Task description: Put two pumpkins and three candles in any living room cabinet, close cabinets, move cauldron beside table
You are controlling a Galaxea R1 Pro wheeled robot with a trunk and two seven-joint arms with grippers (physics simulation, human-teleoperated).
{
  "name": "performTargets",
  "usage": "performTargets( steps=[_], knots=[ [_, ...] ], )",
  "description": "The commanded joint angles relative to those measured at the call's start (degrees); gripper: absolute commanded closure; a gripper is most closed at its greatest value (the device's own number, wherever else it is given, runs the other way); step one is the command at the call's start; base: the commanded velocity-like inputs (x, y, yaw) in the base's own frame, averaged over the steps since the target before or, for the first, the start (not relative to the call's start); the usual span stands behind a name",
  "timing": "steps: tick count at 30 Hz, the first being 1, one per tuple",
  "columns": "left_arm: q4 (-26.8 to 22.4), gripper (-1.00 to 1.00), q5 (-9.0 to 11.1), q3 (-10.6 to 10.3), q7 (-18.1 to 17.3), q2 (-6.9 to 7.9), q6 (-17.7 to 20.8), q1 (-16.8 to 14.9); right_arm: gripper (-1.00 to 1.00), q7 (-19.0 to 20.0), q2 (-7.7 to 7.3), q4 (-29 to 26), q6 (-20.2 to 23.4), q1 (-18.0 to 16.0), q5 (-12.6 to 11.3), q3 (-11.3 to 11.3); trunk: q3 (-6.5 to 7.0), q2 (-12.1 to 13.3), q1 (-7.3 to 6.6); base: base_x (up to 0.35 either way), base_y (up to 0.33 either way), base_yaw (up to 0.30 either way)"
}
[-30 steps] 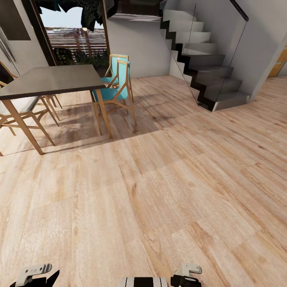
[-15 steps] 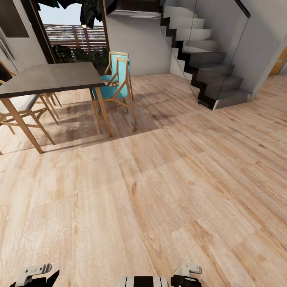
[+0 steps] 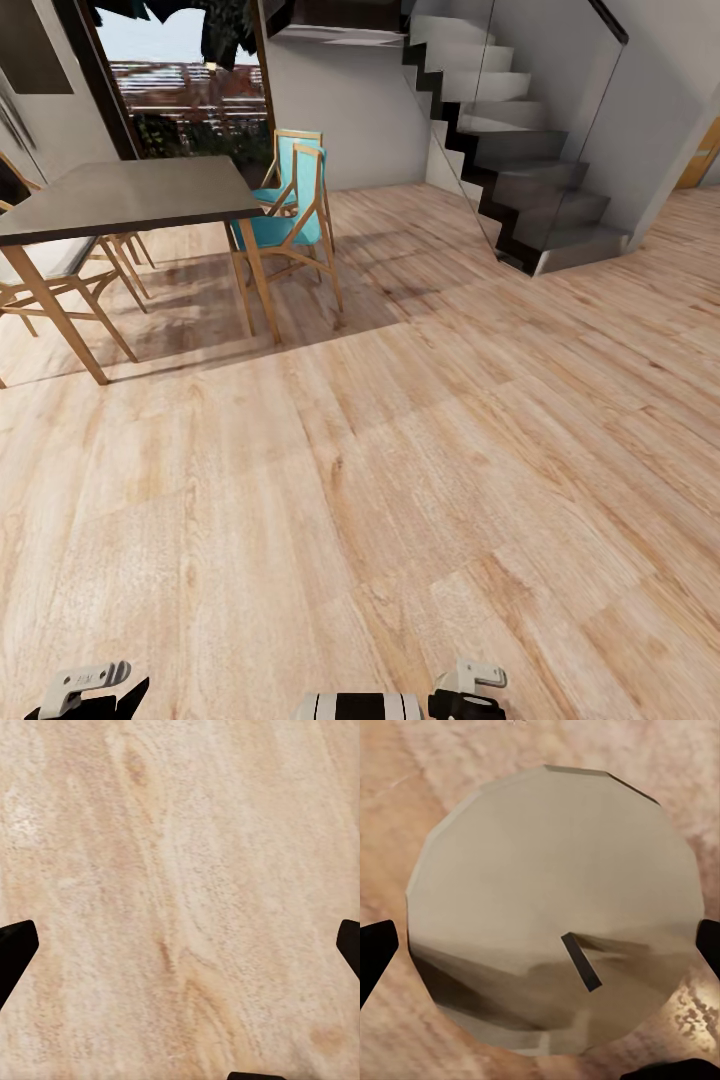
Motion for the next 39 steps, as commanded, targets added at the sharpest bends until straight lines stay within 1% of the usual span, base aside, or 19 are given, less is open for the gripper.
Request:
performTargets(
  steps=[1, 4, 7, 12, 13, 39],
  knots=[
    [-0.1, -1.0, 0.2, 0.1, -0.2, 0.0, 0.4, 0.0, -1.0, -0.3, 0.0, -0.1, 0.2, 0.0, -0.5, 0.5, -0.03, 0.0, -0.01, 0.0, 0.0, 0.0],
    [-0.1, -1.0, 0.2, 0.1, -0.2, 0.0, 0.4, 0.0, -1.0, -0.3, 0.0, -0.1, 0.2, 0.0, -0.5, 0.5, -0.03, 0.0, -0.01, 0.0, 0.0, 0.0],
    [-0.1, -1.0, 0.2, 0.1, -0.1, 0.0, 0.4, 0.0, -1.0, -0.3, 0.0, -0.1, 0.2, 0.0, -0.6, 0.5, -0.7, -0.1, 0.07, 0.0, 0.0, 0.0],
    [-0.1, -1.0, 0.2, 0.1, -0.1, 0.0, 0.4, 0.0, -1.0, -0.3, 0.0, -0.1, 0.2, 0.0, -0.6, 0.5, -0.7, -0.1, 0.07, 0.0, 0.0, 0.0],
    [-0.1, -1.0, 0.2, 0.1, -0.1, 0.0, 0.4, 0.0, 1.0, -0.2, 0.0, -0.1, 0.2, 0.0, -0.6, 0.5, -0.7, -0.1, 0.07, 0.0, 0.0, 0.0],
    [-0.1, -1.0, 0.2, 0.1, -0.2, 0.0, 0.4, 0.0, 1.0, -0.2, -0.07, -0.1, 0.1, 0.0, -0.9, 0.4, -0.7, -0.1, 0.07, 0.0, 0.0, 0.0]
  ],
)
